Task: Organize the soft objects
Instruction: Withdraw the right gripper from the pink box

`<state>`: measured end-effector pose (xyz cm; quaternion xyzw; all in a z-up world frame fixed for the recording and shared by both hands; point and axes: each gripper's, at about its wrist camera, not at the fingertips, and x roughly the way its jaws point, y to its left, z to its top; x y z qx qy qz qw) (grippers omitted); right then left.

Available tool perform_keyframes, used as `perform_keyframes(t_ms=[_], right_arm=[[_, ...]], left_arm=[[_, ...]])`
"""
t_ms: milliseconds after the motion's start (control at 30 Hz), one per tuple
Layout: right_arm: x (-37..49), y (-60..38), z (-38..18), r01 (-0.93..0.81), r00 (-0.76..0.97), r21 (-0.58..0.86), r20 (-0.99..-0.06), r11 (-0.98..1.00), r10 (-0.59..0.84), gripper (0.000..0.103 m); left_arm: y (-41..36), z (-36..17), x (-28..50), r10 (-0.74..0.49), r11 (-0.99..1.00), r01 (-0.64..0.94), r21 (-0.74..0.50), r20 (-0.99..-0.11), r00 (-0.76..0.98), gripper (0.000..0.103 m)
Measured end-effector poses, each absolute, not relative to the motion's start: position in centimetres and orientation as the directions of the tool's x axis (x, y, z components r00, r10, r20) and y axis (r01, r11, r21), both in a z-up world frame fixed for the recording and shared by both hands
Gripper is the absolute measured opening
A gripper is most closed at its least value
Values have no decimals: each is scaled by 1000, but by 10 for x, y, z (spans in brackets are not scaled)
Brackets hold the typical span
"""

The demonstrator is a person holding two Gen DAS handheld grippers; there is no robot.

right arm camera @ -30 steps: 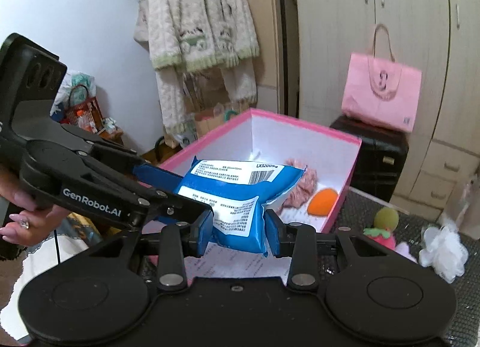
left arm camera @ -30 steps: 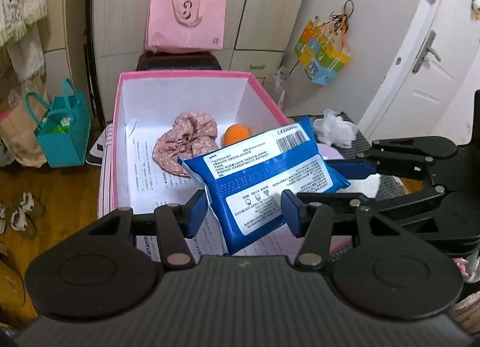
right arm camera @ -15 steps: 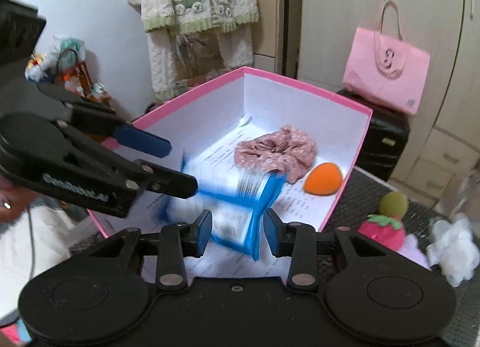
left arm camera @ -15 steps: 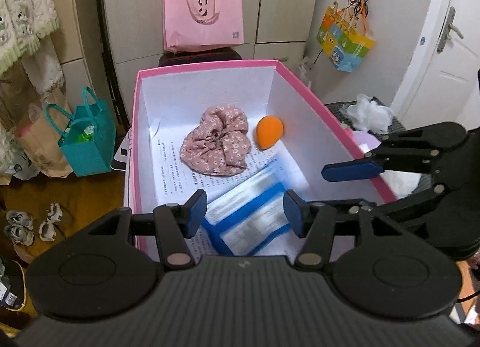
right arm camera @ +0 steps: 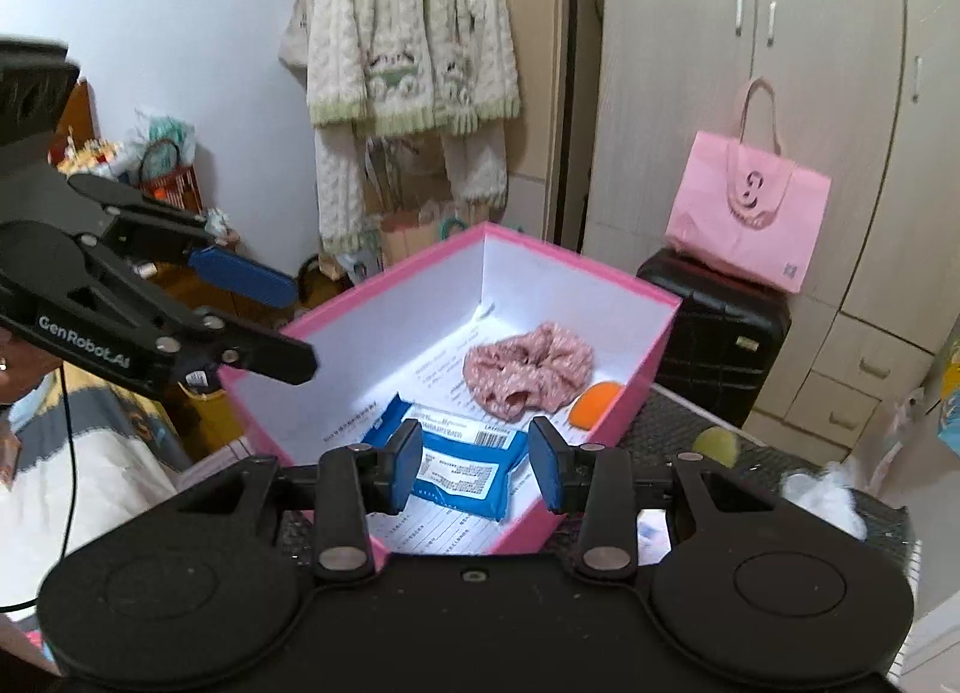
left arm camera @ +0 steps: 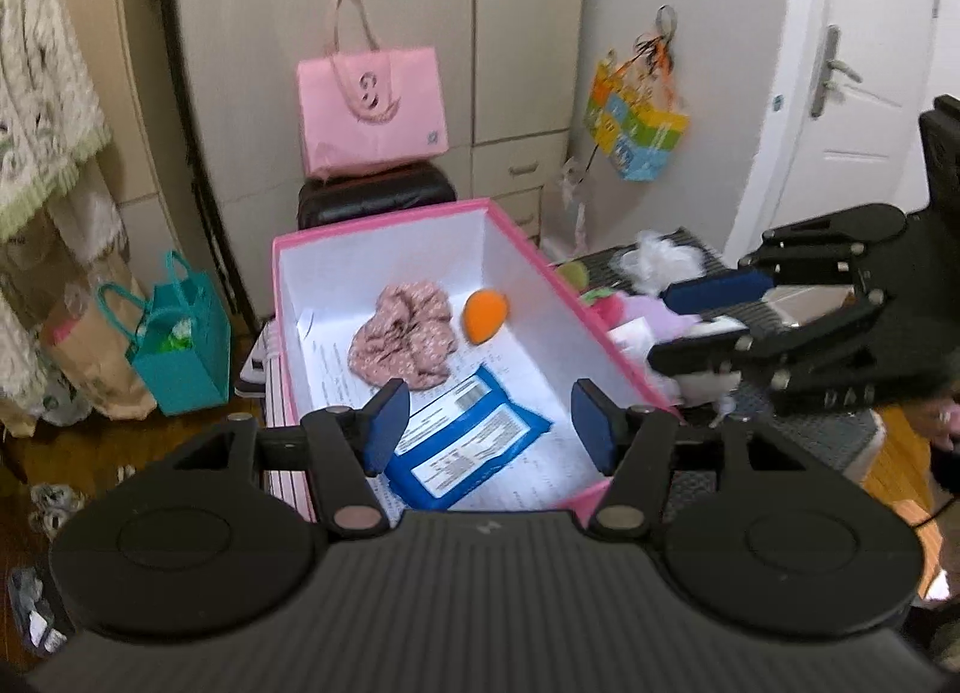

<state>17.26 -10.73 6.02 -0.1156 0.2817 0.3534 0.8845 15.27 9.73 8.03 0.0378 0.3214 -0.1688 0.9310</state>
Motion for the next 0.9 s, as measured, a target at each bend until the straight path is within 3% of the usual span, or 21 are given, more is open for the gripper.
perform_keyframes(t_ms=[367, 900], right_arm=[[124, -175, 98, -653, 653, 15, -495, 757, 573, 45], [67, -232, 89, -633, 707, -34, -435, 774, 558, 48]], left_arm=[[51, 110, 95, -421, 868, 496, -12, -548, 723, 59], [-37, 89, 61, -491, 794, 604, 61, -521, 698, 59]])
